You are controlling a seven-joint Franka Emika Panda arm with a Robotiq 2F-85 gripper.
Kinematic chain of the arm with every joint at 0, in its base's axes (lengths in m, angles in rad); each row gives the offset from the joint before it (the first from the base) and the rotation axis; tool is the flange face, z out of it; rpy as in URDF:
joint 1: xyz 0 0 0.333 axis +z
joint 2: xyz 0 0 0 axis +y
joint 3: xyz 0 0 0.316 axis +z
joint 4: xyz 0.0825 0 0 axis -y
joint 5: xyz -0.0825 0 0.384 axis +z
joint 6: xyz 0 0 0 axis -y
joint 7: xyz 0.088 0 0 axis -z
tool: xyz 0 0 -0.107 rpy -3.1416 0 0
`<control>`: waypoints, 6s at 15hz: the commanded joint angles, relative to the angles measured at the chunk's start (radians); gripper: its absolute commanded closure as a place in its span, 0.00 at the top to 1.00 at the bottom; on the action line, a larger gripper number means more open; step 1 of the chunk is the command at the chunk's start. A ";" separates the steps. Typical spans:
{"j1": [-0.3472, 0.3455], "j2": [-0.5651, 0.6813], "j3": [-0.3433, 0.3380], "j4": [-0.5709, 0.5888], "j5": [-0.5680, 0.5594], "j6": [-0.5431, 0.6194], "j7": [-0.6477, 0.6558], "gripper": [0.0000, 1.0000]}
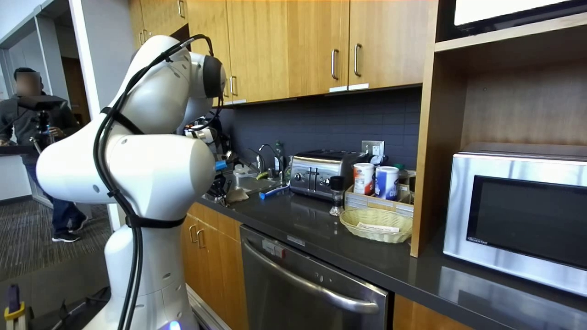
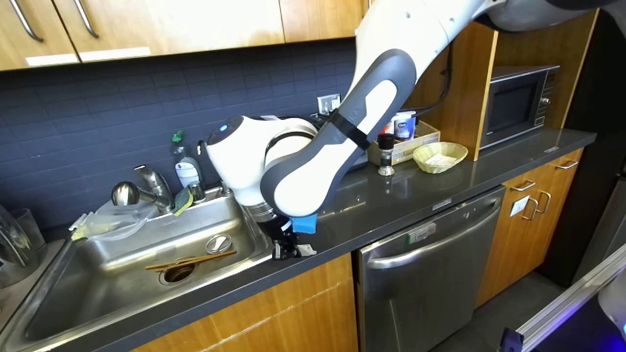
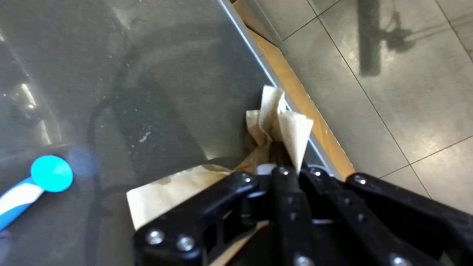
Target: Use the paper to clean the counter
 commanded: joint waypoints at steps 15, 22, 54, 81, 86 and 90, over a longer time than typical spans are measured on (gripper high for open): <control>-0.031 -0.028 -0.084 -0.028 -0.004 -0.012 -0.002 0.01; -0.099 -0.106 -0.080 -0.153 -0.009 0.019 0.036 0.01; -0.092 -0.160 0.045 -0.238 -0.053 -0.083 0.049 0.01; -0.224 -0.212 0.017 -0.151 -0.076 -0.243 -0.177 0.01; -0.284 -0.262 0.029 -0.212 -0.062 -0.185 -0.158 0.01; -0.309 -0.294 0.027 -0.258 -0.054 -0.142 -0.131 0.01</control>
